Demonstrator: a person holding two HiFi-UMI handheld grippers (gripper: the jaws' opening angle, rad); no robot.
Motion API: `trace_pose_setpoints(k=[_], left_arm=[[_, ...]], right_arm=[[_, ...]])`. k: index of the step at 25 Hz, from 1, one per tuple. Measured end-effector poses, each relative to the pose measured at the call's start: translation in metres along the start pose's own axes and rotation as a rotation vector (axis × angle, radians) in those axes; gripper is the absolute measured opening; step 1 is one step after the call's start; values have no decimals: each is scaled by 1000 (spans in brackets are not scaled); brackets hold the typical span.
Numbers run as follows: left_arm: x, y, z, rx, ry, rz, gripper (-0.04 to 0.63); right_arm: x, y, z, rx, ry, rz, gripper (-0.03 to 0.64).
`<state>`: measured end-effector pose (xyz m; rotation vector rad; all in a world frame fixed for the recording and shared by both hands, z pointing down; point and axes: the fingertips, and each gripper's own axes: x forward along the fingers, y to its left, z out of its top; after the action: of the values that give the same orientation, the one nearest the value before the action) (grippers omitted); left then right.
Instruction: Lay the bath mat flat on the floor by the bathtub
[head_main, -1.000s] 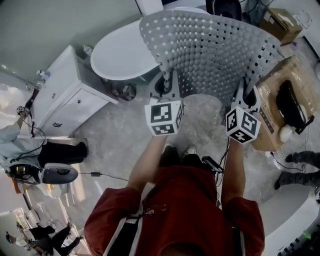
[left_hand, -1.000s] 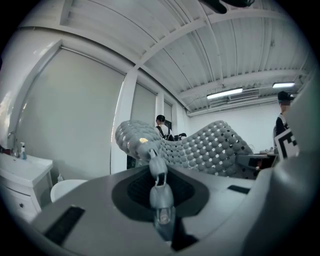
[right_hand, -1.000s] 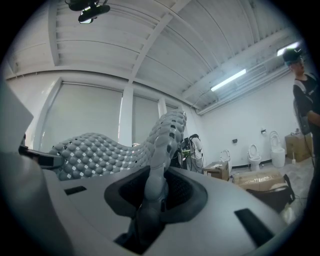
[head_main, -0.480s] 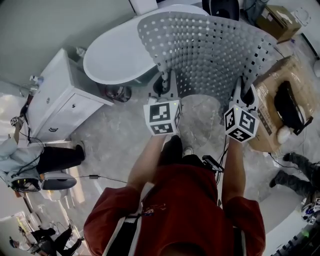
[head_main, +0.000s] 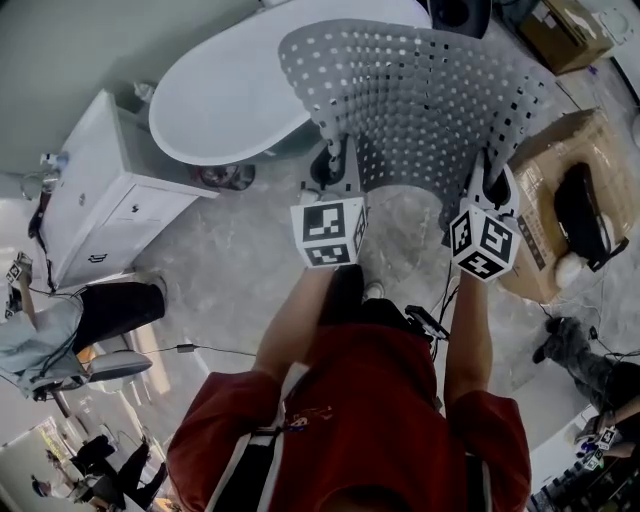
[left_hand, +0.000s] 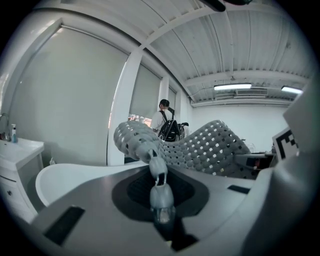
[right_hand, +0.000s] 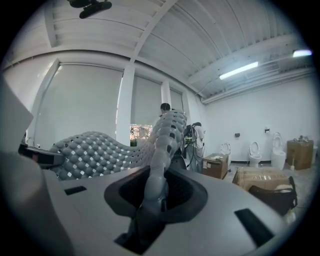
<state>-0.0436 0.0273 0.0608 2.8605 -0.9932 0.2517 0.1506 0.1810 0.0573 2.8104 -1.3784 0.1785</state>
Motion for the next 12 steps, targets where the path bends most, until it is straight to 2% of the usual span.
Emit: trace_pose_setpoints(k=[12], left_arm=[[55,29,-81,-60,150,4,49]], right_arm=[[57,14,-78,-28,158,-5,86]])
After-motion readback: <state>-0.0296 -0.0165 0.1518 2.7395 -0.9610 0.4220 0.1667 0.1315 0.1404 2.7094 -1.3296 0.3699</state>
